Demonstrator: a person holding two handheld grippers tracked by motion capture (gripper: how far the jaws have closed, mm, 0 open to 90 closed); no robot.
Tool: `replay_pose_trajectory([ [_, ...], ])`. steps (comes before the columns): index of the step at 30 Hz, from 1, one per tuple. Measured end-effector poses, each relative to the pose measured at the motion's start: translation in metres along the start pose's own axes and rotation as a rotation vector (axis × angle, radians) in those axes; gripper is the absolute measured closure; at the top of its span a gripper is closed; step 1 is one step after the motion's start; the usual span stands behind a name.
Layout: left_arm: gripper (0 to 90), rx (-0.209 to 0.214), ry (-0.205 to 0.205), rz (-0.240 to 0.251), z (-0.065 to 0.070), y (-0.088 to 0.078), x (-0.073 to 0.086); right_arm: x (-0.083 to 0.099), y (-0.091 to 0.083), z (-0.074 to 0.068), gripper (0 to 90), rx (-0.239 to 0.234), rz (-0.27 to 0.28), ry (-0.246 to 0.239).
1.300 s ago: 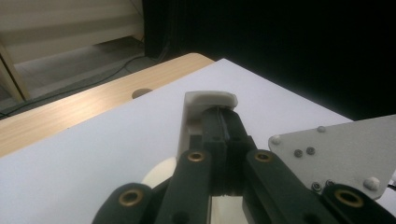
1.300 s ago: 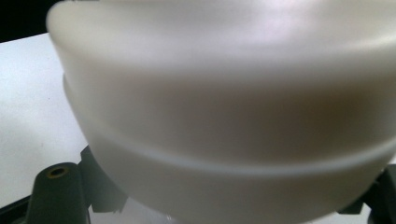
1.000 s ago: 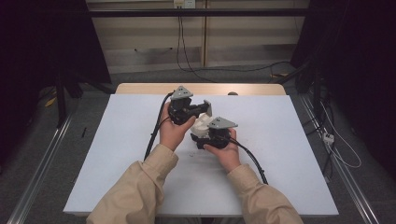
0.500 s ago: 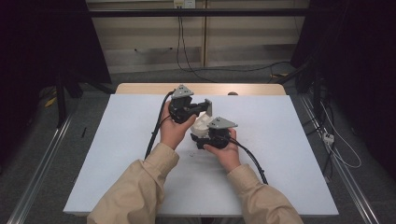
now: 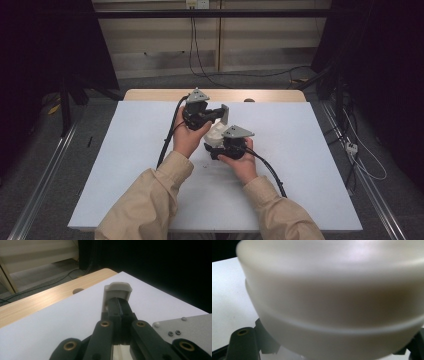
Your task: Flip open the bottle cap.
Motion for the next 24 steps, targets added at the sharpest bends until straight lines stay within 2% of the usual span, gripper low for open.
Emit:
replay_pose_trajectory([
  [17,90.0,0.007,-0.011,0.007,-0.0027,0.0063,-0.0020,0.0000,0.0001,-0.0001,18.8,0.001,-0.001,-0.001],
  [20,90.0,0.001,0.004,-0.003,-0.0029,0.0074,-0.0028,0.0001,0.0001,-0.0001,18.8,0.001,-0.002,-0.001],
  [24,90.0,0.002,0.003,-0.007,-0.0033,0.0092,-0.0036,0.0001,0.0001,-0.0001,18.8,0.000,-0.002,-0.001],
])
Point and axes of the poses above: each handheld gripper's, and its own axes: y roughly forward along the jaws, x roughly out of its underside, z roughly to its right, the point moved 5 cm from there along y, roughly forward along the jaws, and after that the axes turned 11 degrees about x, right-handed, at the moved point
